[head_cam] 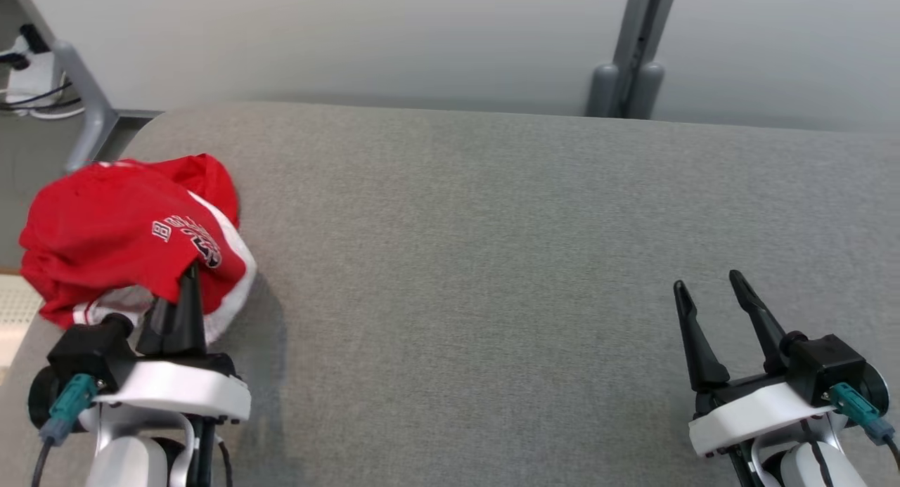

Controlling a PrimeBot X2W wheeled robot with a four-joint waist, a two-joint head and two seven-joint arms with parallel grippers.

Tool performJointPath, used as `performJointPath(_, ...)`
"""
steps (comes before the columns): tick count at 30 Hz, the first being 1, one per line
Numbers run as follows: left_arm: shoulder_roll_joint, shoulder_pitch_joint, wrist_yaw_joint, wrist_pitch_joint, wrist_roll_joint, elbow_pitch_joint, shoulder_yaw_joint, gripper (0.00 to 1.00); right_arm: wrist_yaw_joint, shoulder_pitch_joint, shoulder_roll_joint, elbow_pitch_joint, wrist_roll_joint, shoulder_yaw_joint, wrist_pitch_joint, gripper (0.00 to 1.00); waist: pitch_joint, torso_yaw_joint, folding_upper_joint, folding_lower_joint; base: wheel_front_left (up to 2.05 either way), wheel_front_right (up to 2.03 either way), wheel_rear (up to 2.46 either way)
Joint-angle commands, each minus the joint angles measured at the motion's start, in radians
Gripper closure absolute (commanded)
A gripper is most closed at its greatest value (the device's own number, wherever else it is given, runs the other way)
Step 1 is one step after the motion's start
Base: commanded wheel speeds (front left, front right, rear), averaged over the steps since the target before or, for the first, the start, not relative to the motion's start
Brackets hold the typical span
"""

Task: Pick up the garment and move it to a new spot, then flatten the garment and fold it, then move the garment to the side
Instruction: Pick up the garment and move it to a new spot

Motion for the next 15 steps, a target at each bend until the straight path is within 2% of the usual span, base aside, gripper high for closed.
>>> performJointPath(1,-0.001,0.022,0.009,0.010,-0.002,-0.036,-0.010,1.00,0.001,0.003,-0.002,-0.004,-0.002,0.000,-0.008,0.00,-0.014,-0.039,0.0000,-0.0001,0.00,0.00,0.00)
performJointPath(7,-0.016,0.068,0.003,0.058,-0.010,-0.159,-0.112,1.00,0.001,-0.014,0.002,-0.015,-0.003,0.004,-0.002,0.00,0.008,-0.133,0.0000,-0.0001,0.00,0.00,0.00)
performJointPath(15,-0.023,-0.022,-0.025,0.085,0.001,-0.144,-0.236,1.00,0.001,-0.049,0.005,-0.021,0.011,0.003,-0.005,0.00,0.076,-0.268,0.0000,-0.0001,0.00,0.00,0.00)
